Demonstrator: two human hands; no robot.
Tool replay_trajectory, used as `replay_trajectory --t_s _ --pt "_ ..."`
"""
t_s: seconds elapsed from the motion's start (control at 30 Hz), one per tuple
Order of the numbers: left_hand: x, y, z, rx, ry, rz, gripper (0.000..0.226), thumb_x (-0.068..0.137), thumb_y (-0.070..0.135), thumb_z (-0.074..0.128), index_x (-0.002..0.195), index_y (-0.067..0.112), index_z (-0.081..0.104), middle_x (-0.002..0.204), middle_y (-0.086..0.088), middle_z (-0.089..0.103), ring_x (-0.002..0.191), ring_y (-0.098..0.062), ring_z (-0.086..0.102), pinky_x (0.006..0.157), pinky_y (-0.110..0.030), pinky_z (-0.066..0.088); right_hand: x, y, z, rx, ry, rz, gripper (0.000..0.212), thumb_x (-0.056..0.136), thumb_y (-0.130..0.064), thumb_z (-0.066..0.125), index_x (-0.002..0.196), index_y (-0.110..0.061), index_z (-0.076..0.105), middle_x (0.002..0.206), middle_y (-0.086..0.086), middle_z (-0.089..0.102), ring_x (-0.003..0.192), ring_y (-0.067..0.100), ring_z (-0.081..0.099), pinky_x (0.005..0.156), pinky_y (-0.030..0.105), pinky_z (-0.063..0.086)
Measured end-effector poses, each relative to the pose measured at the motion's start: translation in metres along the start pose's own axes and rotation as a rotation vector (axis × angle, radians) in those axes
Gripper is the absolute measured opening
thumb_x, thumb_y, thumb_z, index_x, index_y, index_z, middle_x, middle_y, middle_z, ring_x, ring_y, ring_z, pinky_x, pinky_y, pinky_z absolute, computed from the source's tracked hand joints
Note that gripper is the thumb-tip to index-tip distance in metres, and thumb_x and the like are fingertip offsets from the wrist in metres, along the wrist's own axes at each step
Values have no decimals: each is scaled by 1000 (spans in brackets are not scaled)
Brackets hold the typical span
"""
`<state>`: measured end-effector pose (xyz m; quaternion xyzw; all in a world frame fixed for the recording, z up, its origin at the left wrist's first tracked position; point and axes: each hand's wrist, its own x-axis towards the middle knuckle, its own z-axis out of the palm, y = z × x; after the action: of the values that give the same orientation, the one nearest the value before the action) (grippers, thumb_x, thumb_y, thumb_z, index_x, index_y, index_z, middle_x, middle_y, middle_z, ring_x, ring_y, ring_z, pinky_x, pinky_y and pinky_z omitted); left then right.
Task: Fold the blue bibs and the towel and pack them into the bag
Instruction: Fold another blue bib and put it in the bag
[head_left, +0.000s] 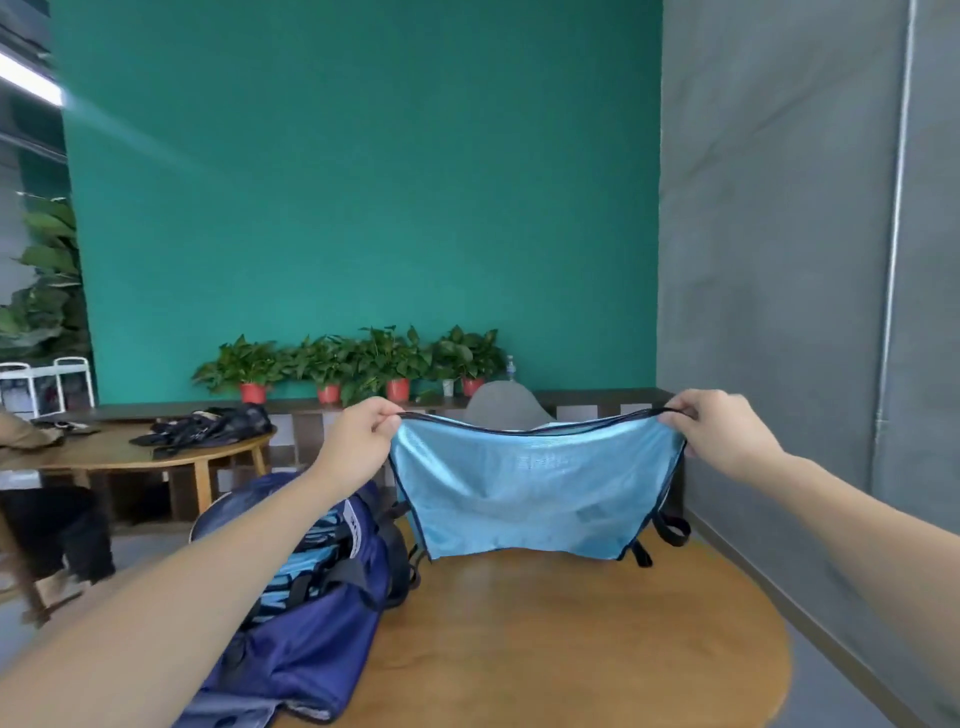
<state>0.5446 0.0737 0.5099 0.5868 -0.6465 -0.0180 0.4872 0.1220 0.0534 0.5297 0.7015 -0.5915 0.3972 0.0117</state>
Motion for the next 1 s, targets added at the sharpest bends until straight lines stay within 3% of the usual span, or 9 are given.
replay_trajectory --t_s 0.13,0.27,0.37,0.47,0.57,0.63,0.7,0.8,1.0 --pt "-20 -12 23 10 -47 -40 21 102 21 57 117 15 70 106 3 69 97 -13 62 87 -24 42 -17 22 13 -65 -74 83 13 98 -33 60 92 -25 69 79 -1 72 49 11 67 76 38 59" --pt "-24 -36 55 37 -62 -86 15 97 24 66 106 17 75 99 2 74 97 -14 66 92 -30 49 -16 50 47 -69 -136 134 11 95 -38 64 93 -30 70 84 -4 71 70 18 68 78 39 57" --pt "-25 -66 87 77 -89 -131 7 94 32 68 95 29 74 89 12 73 94 -13 68 90 -35 51 -14 76 87 -86 -181 172 13 96 -43 63 92 -33 70 91 -5 70 86 21 62 74 36 52" --pt "-29 -99 125 184 -126 -157 9 96 38 64 92 34 72 82 20 68 88 -11 65 81 -34 51 -15 106 136 -77 -248 213 20 99 -41 60 85 -30 68 82 -6 66 76 16 60 61 29 43" --pt "-37 -135 165 317 -178 -188 15 99 42 58 91 34 68 82 15 69 84 -14 62 68 -32 44 -17 138 189 -1 -379 234 29 101 -34 59 73 -30 60 67 -8 55 61 11 49 53 25 35" --pt "-46 -165 190 363 -225 -210 16 100 41 57 91 32 67 85 11 69 84 -17 63 65 -32 43 -21 160 219 28 -449 274 24 101 -35 59 80 -24 66 70 -4 60 64 15 51 55 27 37" --pt "-60 -192 211 363 -264 -199 15 100 34 60 87 27 64 83 7 66 84 -22 64 63 -35 46 -28 182 244 85 -468 302 23 100 -36 60 88 -20 72 80 0 69 74 21 62 67 34 48" --pt "-73 -214 226 320 -216 -174 13 97 24 65 84 24 66 80 8 62 80 -20 61 65 -38 48 -33 198 262 119 -383 313 16 98 -41 60 95 -33 73 91 -11 72 88 19 64 82 41 54" --pt "-74 -220 231 469 -215 -33 10 98 22 64 88 25 62 92 12 59 92 -20 53 75 -38 34 -24 206 272 60 -368 276 16 97 -50 58 102 -42 70 95 -17 68 93 17 60 79 33 45"
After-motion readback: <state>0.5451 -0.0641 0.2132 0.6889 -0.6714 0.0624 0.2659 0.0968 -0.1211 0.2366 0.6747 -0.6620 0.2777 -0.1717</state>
